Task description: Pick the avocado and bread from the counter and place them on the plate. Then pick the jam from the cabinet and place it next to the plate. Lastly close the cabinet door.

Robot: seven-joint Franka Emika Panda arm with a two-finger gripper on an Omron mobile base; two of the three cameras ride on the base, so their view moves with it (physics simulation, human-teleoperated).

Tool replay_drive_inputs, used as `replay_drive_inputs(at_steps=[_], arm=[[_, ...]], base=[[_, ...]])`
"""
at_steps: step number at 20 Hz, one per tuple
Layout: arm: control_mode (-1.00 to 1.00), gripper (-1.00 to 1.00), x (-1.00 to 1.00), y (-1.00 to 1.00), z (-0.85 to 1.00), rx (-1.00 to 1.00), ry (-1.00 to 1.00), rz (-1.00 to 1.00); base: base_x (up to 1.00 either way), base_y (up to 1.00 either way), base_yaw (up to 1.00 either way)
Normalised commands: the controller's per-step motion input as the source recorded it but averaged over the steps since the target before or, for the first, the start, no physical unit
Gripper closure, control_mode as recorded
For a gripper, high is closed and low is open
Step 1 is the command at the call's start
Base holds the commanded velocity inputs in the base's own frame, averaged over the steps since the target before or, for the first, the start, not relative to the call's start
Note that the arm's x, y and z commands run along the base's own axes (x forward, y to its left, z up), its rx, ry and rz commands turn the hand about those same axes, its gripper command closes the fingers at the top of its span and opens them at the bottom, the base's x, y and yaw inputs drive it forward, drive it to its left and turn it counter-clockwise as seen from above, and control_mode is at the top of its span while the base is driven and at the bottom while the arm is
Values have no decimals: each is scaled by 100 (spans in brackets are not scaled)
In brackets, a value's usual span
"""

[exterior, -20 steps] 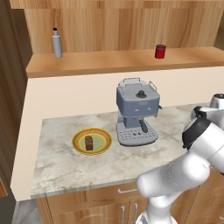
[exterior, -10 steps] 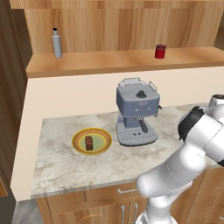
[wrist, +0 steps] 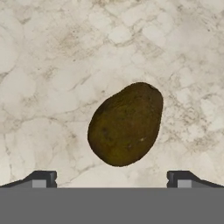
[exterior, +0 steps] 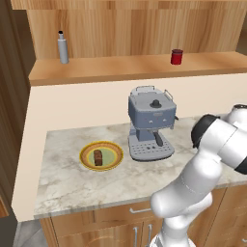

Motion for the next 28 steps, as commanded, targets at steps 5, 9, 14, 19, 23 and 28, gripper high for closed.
replay_drive_inputs(at_steps=[5,9,14,19,23,28], arm=[[-100,-100,11,0,-12,0,3,0],[-100,-100,11,-1,-13,0,2,2],[-100,-100,6,-9,-9,0,0,3],[-100,-100,0,-9,-3,0,0,3],[-100,-100,3,0,-7,0,0,0],[-100,-100,10,0,-15,0,3,1]], base=[[0,0,0],[0,0,0],[0,0,0],[0,0,0],[0,0,0],[0,0,0]])
